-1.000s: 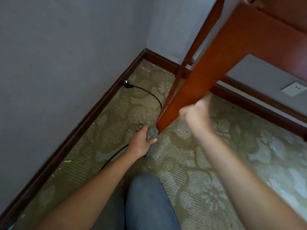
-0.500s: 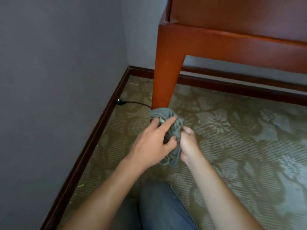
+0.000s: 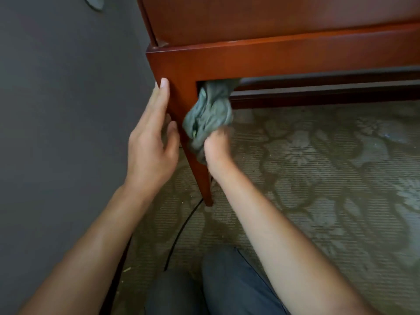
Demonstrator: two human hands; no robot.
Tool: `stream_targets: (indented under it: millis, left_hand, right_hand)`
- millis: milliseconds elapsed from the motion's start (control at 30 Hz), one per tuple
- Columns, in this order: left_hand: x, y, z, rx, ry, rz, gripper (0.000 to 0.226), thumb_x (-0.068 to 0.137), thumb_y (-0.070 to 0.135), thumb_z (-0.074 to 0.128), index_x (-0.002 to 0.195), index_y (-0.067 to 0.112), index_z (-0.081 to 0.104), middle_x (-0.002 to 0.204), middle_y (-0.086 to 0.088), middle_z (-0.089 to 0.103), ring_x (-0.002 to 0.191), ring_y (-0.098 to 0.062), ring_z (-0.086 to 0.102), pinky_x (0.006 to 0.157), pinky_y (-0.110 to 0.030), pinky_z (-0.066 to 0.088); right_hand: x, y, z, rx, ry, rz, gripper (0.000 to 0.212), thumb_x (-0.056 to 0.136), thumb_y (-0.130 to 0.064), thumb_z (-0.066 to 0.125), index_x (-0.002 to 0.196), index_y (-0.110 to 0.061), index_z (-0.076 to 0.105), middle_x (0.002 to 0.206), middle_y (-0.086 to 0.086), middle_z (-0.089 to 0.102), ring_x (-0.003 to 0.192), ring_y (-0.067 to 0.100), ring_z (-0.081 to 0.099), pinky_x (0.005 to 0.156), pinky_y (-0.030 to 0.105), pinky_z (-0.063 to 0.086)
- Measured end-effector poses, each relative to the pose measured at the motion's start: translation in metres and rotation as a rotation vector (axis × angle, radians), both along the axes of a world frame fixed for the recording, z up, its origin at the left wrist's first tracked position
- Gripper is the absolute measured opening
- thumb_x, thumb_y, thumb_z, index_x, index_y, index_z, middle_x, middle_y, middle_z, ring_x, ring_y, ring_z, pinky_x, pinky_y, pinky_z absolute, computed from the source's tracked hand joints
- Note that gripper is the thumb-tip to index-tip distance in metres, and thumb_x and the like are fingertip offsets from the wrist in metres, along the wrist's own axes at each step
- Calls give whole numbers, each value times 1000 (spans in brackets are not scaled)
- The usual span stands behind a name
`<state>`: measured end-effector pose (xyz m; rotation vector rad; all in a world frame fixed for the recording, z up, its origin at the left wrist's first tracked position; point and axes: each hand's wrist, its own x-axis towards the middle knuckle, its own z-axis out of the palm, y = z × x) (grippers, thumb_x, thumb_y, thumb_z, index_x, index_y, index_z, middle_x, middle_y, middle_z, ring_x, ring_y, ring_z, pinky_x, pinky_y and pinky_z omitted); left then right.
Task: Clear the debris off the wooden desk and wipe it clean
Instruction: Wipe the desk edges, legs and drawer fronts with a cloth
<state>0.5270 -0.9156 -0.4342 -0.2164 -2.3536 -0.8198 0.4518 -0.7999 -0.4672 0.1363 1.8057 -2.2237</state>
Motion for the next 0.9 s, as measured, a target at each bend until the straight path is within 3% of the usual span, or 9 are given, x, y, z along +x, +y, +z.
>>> stream_targets:
  millis: [67, 167, 300, 400, 533, 600, 700, 800, 900]
  left_hand:
    - [1, 4, -2, -1, -29, 22, 78, 101, -4, 50, 166, 18, 15, 149, -22, 51, 135, -39, 54, 111, -49, 49]
    - [2, 4, -16, -11, -172, 2, 93, 103, 0, 52, 165, 34, -8, 116, 10, 59, 105, -14, 66, 97, -40, 58]
    - [10, 2, -55, 95, -388, -43, 101, 103, -1, 54, 162, 30, -22, 153, 14, 46, 135, 6, 49, 113, -27, 46]
    - [14, 6, -81, 268, -513, -60, 90, 103, 0, 55, 166, 31, -1, 162, 19, 36, 147, 5, 35, 124, -28, 32]
    - [8, 8, -99, 323, -575, -72, 88, 100, 0, 56, 165, 40, 11, 143, 50, 38, 136, 19, 39, 106, -2, 32]
    - [4, 7, -104, 353, -596, -50, 87, 100, 0, 54, 164, 42, 12, 139, 50, 39, 129, 25, 41, 101, 0, 32]
    - [-2, 0, -117, 370, -618, -41, 83, 101, -2, 49, 161, 45, 16, 133, 42, 45, 118, 28, 45, 97, 3, 32]
    - [-12, -9, -147, 364, -732, -42, 77, 104, 7, 47, 164, 43, 15, 150, 19, 50, 132, 5, 49, 115, -21, 39]
    - [-19, -16, -177, 350, -841, -49, 77, 104, 6, 46, 165, 37, 11, 165, 5, 37, 148, -12, 38, 125, -38, 31]
  right_hand:
    - [11, 0, -50, 238, -30, 77, 36, 110, 0, 27, 137, 12, 49, 143, 26, 52, 137, 38, 45, 112, 34, 34]
    - [19, -1, -138, 120, -261, 69, 38, 114, -18, 36, 147, -7, 51, 145, 13, 57, 136, 30, 53, 110, 34, 44]
    - [6, -1, -221, -71, -527, 27, 45, 108, -50, 47, 133, -18, 66, 120, 12, 74, 110, 31, 71, 99, 47, 58]
    - [3, 5, -168, -207, -576, 18, 52, 105, -55, 46, 120, -14, 74, 115, 15, 76, 105, 31, 72, 99, 44, 57]
    - [7, 13, -119, -202, -300, 105, 48, 103, -58, 52, 131, -22, 65, 114, 2, 76, 108, 20, 71, 105, 43, 52]
    - [8, 16, -110, -189, -218, 117, 48, 97, -54, 63, 135, -25, 62, 123, 2, 75, 115, 20, 71, 105, 39, 53]
    - [-2, 22, -125, -163, -245, 64, 23, 101, -12, 63, 123, -15, 69, 115, 15, 77, 101, 29, 75, 95, 45, 59]
    - [-20, 21, -149, 130, -205, -15, 21, 99, -2, 64, 103, -20, 75, 101, 11, 80, 90, 28, 76, 87, 42, 62]
    - [-43, 14, -163, 376, -88, 85, 24, 99, -3, 64, 96, -25, 74, 88, -4, 78, 78, 11, 75, 71, 23, 59]
